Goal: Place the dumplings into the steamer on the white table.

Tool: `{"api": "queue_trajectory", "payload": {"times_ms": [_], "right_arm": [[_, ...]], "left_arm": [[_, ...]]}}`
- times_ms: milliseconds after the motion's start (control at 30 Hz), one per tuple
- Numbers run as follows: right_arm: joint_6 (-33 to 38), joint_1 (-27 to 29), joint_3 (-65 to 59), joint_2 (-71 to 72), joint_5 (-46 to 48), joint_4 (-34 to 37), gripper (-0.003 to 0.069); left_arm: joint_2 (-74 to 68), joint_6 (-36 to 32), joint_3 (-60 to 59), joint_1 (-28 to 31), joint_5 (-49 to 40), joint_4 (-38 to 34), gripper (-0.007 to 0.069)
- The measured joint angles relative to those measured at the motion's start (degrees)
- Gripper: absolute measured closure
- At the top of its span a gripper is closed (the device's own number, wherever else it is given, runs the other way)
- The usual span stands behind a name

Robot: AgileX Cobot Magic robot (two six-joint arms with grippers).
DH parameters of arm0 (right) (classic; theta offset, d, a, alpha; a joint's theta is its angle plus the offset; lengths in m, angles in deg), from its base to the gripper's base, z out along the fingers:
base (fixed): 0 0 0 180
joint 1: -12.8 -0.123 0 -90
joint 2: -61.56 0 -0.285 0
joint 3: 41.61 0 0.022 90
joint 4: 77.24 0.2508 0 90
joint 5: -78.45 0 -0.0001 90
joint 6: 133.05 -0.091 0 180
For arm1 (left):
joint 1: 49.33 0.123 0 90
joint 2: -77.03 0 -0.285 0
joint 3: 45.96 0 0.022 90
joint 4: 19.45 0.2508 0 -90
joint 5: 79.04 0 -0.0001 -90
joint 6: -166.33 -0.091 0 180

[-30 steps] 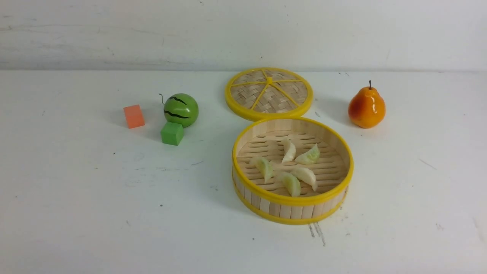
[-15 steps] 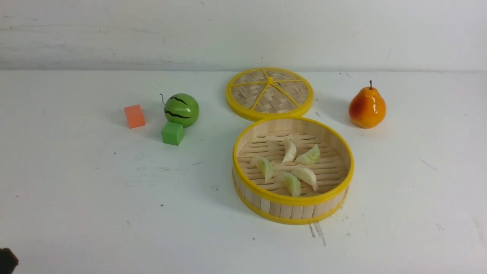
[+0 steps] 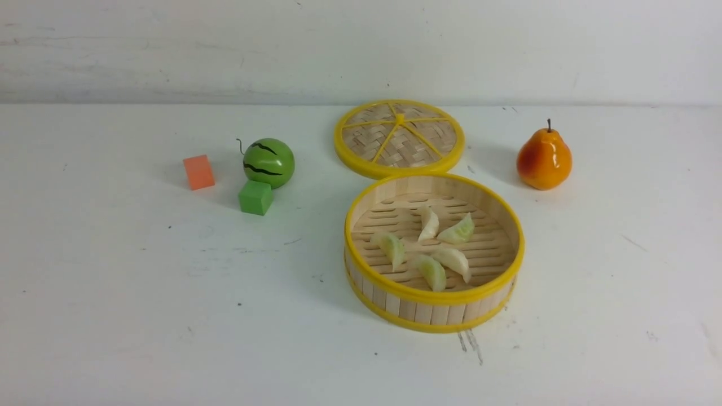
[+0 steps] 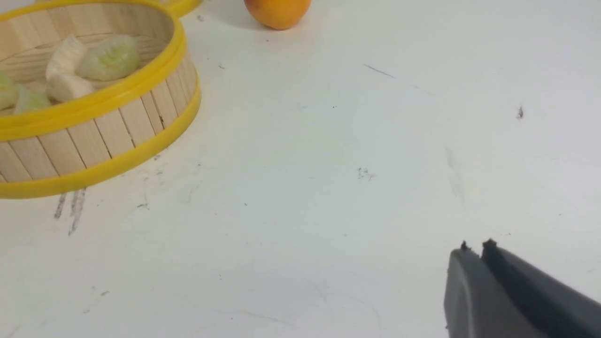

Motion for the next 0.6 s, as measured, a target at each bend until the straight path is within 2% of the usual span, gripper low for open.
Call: {"api": "queue_trajectory", "payload": {"times_ms": [67, 600], "right_arm": [[0.0, 0.0, 0.0, 0.0, 0.0, 0.0, 0.0625], [0.0, 0.0, 0.0, 0.0, 0.0, 0.0, 0.0604]], "left_arm": [[0.0, -2.6, -0.1, 0.0, -1.0, -0.3, 0.0638], [0.0, -3.1, -0.1, 0.0, -1.4, -0.6, 0.0638]]}}
